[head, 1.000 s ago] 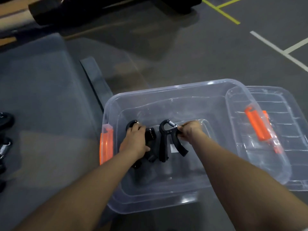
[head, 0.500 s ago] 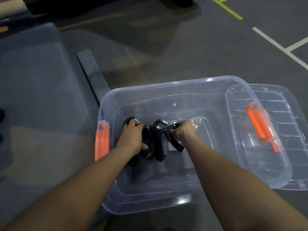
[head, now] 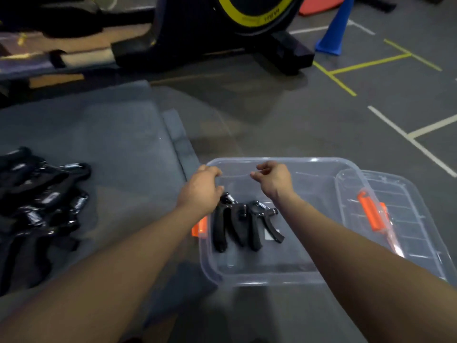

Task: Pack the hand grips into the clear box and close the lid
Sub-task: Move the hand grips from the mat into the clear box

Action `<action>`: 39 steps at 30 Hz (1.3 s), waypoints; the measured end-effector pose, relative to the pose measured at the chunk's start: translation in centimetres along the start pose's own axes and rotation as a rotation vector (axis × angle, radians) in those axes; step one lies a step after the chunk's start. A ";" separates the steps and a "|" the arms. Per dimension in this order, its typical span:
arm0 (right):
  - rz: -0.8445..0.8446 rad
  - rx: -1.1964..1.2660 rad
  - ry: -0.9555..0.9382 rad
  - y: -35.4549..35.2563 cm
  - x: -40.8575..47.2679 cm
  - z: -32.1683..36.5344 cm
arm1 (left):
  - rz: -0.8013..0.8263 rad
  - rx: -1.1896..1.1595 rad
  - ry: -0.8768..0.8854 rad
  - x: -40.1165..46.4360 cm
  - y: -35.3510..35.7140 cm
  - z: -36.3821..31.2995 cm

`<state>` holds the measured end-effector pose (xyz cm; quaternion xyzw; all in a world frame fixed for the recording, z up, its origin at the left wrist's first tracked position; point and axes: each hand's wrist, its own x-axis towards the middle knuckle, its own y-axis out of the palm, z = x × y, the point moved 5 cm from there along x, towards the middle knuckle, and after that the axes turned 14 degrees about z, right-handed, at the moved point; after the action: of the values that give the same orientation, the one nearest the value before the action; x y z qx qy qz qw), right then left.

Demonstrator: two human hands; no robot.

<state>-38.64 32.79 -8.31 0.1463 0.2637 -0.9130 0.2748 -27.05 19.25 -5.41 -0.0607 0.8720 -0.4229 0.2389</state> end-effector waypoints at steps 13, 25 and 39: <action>0.436 -0.238 -0.110 26.2 -6.8 13.5 | -0.214 -0.068 -0.339 -16.4 -11.6 20.4; 0.535 -0.435 -0.102 38.1 -9.5 12.0 | -0.252 -0.337 -0.614 -22.1 -8.5 32.6; 0.530 -0.238 -0.001 35.2 -11.7 11.8 | -0.143 -0.485 -0.579 -23.5 -7.4 30.6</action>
<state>-10.26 6.11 -7.99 0.1763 0.3214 -0.7720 0.5193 7.16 0.11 -7.28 -0.2931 0.8365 -0.1854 0.4241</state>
